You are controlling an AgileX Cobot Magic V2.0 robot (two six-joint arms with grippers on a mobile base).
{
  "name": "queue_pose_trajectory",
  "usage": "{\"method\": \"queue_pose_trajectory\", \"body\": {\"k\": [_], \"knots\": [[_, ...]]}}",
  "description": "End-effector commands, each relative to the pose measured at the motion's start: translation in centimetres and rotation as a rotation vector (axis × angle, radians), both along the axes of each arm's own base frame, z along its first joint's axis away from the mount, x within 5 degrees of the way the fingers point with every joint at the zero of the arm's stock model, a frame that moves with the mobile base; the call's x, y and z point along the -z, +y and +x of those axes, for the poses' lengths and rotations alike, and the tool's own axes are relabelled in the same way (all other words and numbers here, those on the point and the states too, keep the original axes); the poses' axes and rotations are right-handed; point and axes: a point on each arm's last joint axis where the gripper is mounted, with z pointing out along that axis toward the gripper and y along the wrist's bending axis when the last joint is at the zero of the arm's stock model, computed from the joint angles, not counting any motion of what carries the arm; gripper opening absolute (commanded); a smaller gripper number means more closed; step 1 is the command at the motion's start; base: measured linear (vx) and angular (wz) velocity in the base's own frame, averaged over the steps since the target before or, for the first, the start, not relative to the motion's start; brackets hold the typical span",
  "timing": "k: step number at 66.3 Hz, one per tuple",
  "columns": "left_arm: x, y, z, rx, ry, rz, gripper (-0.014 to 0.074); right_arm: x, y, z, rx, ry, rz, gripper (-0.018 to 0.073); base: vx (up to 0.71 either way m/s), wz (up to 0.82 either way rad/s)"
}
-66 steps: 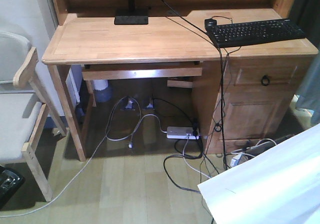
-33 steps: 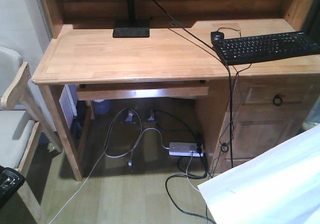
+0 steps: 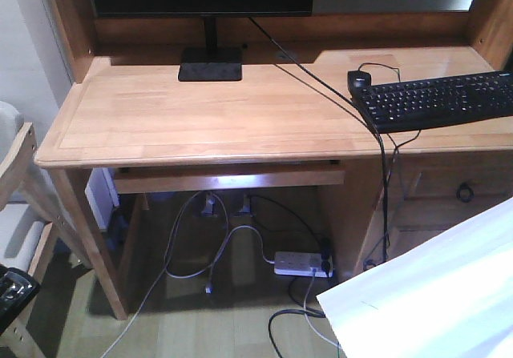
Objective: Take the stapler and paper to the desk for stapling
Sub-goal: 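Drive up to the desk edge in front of the monitor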
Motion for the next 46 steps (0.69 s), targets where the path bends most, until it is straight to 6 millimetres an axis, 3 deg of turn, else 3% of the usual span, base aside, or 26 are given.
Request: {"method": "queue_pose_trajectory", "body": {"k": [1, 46], "knots": [[-1.91, -0.19, 0.19, 0.011, -0.12, -0.065, -0.0007, -1.53, 0.05, -0.33, -0.011, -0.091, 0.013, -0.0005, 0.2, 0.02], [-1.91, -0.19, 0.19, 0.011, -0.12, -0.065, -0.0007, -1.53, 0.05, -0.33, -0.011, -0.091, 0.013, -0.0005, 0.15, 0.03]]}}
